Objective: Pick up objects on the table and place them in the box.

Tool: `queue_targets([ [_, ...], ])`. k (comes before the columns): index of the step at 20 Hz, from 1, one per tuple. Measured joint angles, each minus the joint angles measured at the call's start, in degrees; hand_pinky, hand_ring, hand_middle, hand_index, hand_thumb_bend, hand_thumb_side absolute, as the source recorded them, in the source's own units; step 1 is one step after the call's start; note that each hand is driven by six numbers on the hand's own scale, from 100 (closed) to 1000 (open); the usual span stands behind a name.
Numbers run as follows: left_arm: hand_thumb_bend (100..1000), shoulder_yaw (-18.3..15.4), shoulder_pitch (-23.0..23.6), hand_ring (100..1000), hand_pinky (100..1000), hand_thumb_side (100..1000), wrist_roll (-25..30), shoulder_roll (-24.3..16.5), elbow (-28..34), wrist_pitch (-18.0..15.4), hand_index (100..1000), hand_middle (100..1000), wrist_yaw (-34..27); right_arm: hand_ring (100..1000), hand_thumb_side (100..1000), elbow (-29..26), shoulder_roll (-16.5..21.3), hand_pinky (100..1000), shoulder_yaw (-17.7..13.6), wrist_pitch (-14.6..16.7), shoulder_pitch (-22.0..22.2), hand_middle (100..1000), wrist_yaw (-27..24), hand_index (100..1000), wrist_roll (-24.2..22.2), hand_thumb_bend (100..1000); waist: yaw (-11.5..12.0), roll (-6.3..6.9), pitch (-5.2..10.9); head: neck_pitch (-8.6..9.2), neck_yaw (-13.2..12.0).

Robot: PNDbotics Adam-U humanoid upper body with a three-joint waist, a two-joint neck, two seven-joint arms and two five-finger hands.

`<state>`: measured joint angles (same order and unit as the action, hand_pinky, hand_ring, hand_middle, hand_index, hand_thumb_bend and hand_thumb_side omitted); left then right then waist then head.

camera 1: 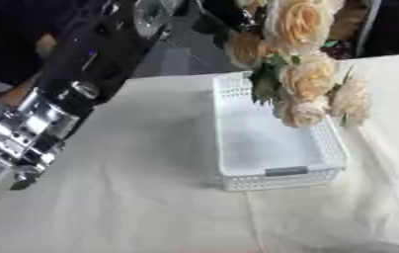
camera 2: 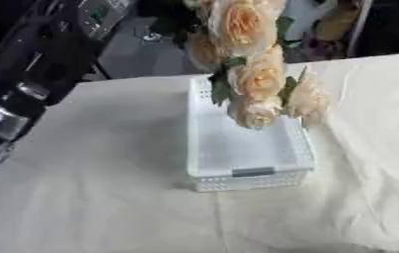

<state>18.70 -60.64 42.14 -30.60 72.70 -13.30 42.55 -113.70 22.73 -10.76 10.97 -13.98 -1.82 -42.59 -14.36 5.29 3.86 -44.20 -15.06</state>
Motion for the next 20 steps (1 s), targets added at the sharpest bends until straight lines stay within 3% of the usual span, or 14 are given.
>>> queue_targets([
  [3,995,0.04,0.0,961,994,1000,-0.42,0.0,0.12,0.07,953,894,-0.57,790,428,0.0,0.01,731,0.0,0.0,0.0,839,0.0,979,0.0,100,-0.12,0.0,0.0,0.0,0.0],
  [6,998,0.8,0.0,981,1000,1000,0.66,0.0,0.0,0.1,1000,960,-0.74,790,419,0.0,0.01,731,0.01,-0.01,-0.01,838,0.0,979,-0.01,100,-0.25,0.07,0.01,0.0,0.0],
  [11,987,3.22,0.02,985,1000,1000,5.25,0.02,-0.23,-1.02,1000,946,0.2,790,430,0.0,0.05,731,0.02,-0.11,-0.04,839,0.0,979,-0.11,100,-0.33,0.32,0.04,0.0,0.01],
  [13,972,3.58,0.02,954,996,1000,6.0,0.02,-0.2,-1.2,993,906,0.69,790,430,0.0,0.17,731,0.03,-0.11,-0.06,839,-0.01,979,-0.11,100,-0.34,0.37,0.05,0.0,0.01],
  [15,969,3.59,0.08,938,979,1000,5.71,0.02,-0.02,-1.57,993,923,1.13,790,431,0.0,0.22,731,0.03,-0.12,-0.07,839,-0.01,979,-0.12,100,-0.39,0.47,0.08,0.0,0.03],
  [16,964,3.59,0.17,913,969,1000,5.33,0.02,0.07,-1.94,966,877,1.25,790,431,0.0,0.22,731,0.03,-0.12,-0.09,839,-0.01,979,-0.12,100,-0.46,0.49,0.09,0.0,0.04],
  [18,945,3.87,0.83,866,947,893,4.68,0.02,-0.1,-2.59,943,826,1.71,790,431,0.0,0.22,731,0.03,-0.12,-0.13,839,-0.02,979,-0.11,100,-0.56,0.5,0.14,0.0,0.06],
  [20,946,4.17,1.42,879,955,886,4.3,0.02,-0.55,-3.03,956,853,2.36,790,430,0.0,0.23,731,0.03,-0.13,-0.35,839,-0.03,979,-0.11,100,-0.62,0.5,0.14,0.0,0.23],
])
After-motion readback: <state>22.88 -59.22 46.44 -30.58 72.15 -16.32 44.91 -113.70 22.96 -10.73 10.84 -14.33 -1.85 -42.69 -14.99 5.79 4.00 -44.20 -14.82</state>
